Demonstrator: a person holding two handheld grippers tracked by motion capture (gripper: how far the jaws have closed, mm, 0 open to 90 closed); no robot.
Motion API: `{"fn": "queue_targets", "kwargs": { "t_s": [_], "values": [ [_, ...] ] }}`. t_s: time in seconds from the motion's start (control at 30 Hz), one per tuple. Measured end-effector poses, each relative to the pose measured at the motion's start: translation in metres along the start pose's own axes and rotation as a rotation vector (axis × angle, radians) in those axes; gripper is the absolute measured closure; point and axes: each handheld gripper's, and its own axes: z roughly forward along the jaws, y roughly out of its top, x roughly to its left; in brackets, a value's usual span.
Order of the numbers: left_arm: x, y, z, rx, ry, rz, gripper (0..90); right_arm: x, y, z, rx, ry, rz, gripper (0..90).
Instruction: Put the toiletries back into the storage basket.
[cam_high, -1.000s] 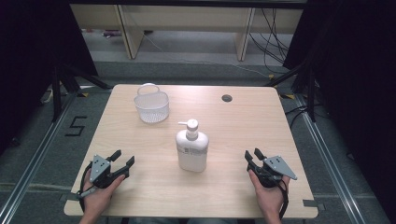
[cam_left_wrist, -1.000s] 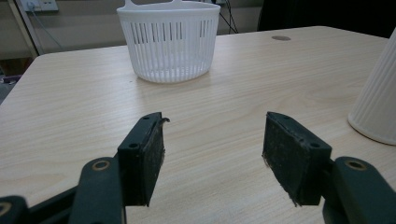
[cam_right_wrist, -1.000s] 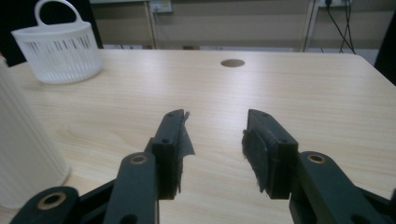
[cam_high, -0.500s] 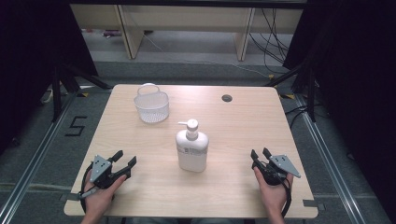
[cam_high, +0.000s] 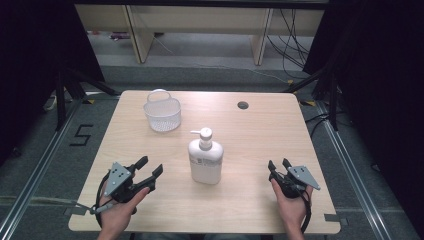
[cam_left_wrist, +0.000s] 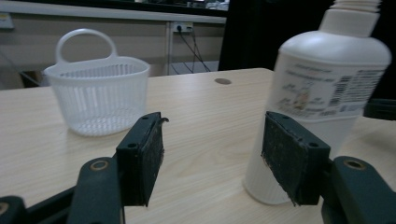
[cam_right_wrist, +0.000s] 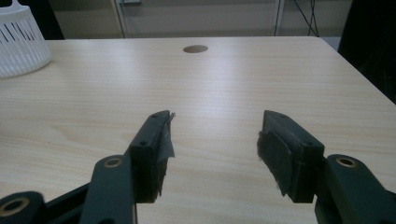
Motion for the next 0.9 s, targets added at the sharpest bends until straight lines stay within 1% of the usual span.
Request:
{"fn": "queue_targets", "kwargs": {
  "t_s": [0.03, 0.07, 0.1, 0.13, 0.17, 0.2, 0.23, 0.27, 0.3, 0.33, 0.37, 0.4, 0.43, 0.47, 0.5, 0.53, 0.57, 0.6, 0.63, 0.7, 0.73, 0.77, 0.83, 0.87, 0.9],
  "values": [
    [-0.004, 0.004, 0.0, 0.02, 0.003, 0.002, 37.7, -0.001, 0.0, 0.0, -0.002, -0.009, -0.016, 44.0],
    [-0.006, 0.007, 0.003, 0.014, -0.012, 0.006, 37.8, 0.0, 0.0, -0.001, -0.001, -0.024, -0.016, 44.0],
    [-0.006, 0.007, 0.003, 0.014, -0.012, 0.006, 37.9, 0.0, 0.0, -0.001, -0.001, -0.024, -0.016, 44.0],
    [-0.01, 0.01, 0.005, 0.009, -0.023, 0.004, 38.2, -0.001, 0.0, 0.0, 0.0, -0.024, -0.034, 43.9],
    [-0.015, 0.015, 0.01, -0.009, -0.048, 0.015, 38.4, -0.001, 0.0, 0.0, 0.001, -0.025, -0.036, 43.8],
    [-0.015, 0.015, 0.01, -0.009, -0.048, 0.015, 38.7, -0.001, 0.0, 0.0, 0.001, -0.025, -0.036, 43.8],
    [-0.019, 0.019, 0.01, 0.0, -0.049, 0.02, 38.7, 0.002, 0.0, 0.0, 0.008, -0.026, -0.008, 43.7],
    [-0.025, 0.024, 0.014, -0.012, -0.067, 0.035, 39.2, 0.001, 0.0, 0.001, -0.008, -0.014, -0.028, 43.5],
    [-0.029, 0.027, 0.016, -0.017, -0.069, 0.035, 39.7, 0.0, 0.0, 0.001, -0.007, -0.002, -0.031, 43.4],
    [-0.031, 0.029, 0.019, -0.018, -0.071, 0.038, 40.4, 0.001, 0.0, 0.002, -0.017, 0.001, -0.022, 43.2],
    [-0.031, 0.029, 0.019, -0.018, -0.071, 0.038, 40.7, 0.001, 0.0, 0.002, -0.013, 0.012, -0.033, 43.2],
    [-0.034, 0.031, 0.021, -0.013, -0.075, 0.038, 40.9, 0.001, 0.001, 0.0, 0.011, -0.013, -0.038, 43.2],
    [-0.04, 0.036, 0.026, -0.015, -0.089, 0.045, 41.1, 0.002, 0.0, 0.001, 0.005, -0.005, -0.027, 43.1],
    [-0.04, 0.036, 0.026, -0.015, -0.089, 0.045, 41.2, 0.002, 0.0, 0.001, 0.005, -0.005, -0.027, 43.1],
    [-0.043, 0.038, 0.028, -0.014, -0.093, 0.051, 41.2, 0.002, 0.001, 0.0, 0.014, -0.002, -0.022, 43.0],
    [-0.046, 0.04, 0.031, -0.017, -0.098, 0.06, 41.3, 0.002, 0.001, 0.0, 0.015, -0.008, -0.03, 43.0],
    [-0.052, 0.044, 0.035, -0.01, -0.094, 0.065, 41.3, 0.001, 0.001, 0.0, 0.01, -0.011, -0.04, 42.7],
    [-0.052, 0.044, 0.035, -0.01, -0.094, 0.065, 41.3, 0.001, 0.001, 0.0, 0.01, -0.011, -0.04, 42.7],
    [-0.056, 0.047, 0.038, -0.006, -0.089, 0.078, 41.3, 0.003, 0.0, 0.002, -0.002, 0.01, -0.013, 42.4],
    [-0.059, 0.049, 0.04, -0.007, -0.09, 0.073, 41.3, 0.002, 0.0, 0.002, -0.007, 0.006, -0.021, 42.2],
    [-0.061, 0.05, 0.041, -0.009, -0.093, 0.075, 41.3, 0.001, 0.0, 0.003, -0.002, 0.018, -0.026, 42.1],
    [-0.063, 0.052, 0.042, -0.01, -0.094, 0.079, 41.5, 0.001, 0.0, 0.002, 0.006, 0.024, -0.02, 42.0],
    [-0.07, 0.057, 0.047, -0.007, -0.101, 0.092, 41.5, 0.002, 0.001, 0.001, 0.026, 0.008, -0.012, 41.9],
    [-0.072, 0.058, 0.048, -0.008, -0.106, 0.095, 41.6, 0.0, 0.001, 0.001, 0.024, 0.008, -0.034, 41.8],
    [-0.074, 0.059, 0.05, -0.01, -0.109, 0.097, 41.6, 0.001, 0.001, 0.002, 0.021, 0.013, -0.028, 41.8]
  ]
}}
